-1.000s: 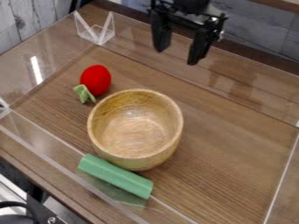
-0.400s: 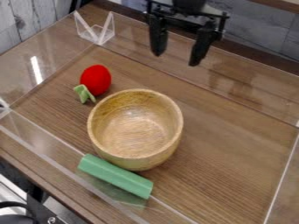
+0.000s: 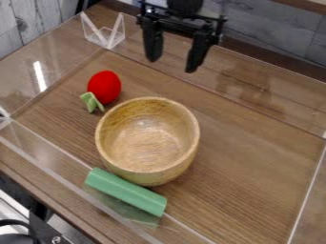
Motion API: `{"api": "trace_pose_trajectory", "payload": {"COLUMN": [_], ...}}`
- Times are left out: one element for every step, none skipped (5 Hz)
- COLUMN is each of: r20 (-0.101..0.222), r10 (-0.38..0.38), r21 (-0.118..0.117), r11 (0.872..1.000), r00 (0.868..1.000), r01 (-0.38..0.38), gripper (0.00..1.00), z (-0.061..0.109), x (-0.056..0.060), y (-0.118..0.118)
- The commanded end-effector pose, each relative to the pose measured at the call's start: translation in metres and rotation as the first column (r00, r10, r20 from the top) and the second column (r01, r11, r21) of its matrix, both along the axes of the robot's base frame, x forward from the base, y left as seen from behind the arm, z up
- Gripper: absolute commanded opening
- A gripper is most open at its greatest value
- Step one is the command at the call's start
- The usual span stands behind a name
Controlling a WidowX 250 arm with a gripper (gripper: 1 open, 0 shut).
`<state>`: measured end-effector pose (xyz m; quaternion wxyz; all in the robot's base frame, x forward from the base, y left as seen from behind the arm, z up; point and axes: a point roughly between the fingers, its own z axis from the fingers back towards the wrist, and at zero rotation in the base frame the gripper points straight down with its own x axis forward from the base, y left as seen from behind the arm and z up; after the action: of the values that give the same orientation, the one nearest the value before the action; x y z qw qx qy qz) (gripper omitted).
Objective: Move the red fruit to the right
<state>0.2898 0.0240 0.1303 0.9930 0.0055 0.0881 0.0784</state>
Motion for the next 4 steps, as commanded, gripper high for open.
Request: {"api": "trace_pose_trajectory", "payload": {"r20": [0.075, 0.086, 0.092, 0.088], "r10": [-0.006, -0.016, 0.008, 0.03], "r21": [0.017, 0.034, 0.055, 0.074], "r11": [1.0, 0.999, 0.998, 0.997], "r00": [0.997, 0.996, 0.996, 0.996], "r01": [0.004, 0.013, -0.013, -0.037], "gripper": [1.0, 1.0, 1.0, 1.0], "z": [0.021, 0.019, 0.012, -0.002], "x": [-0.011, -0.025, -0.021, -0.011], "y": [0.019, 0.051, 0.081, 0.089]}}
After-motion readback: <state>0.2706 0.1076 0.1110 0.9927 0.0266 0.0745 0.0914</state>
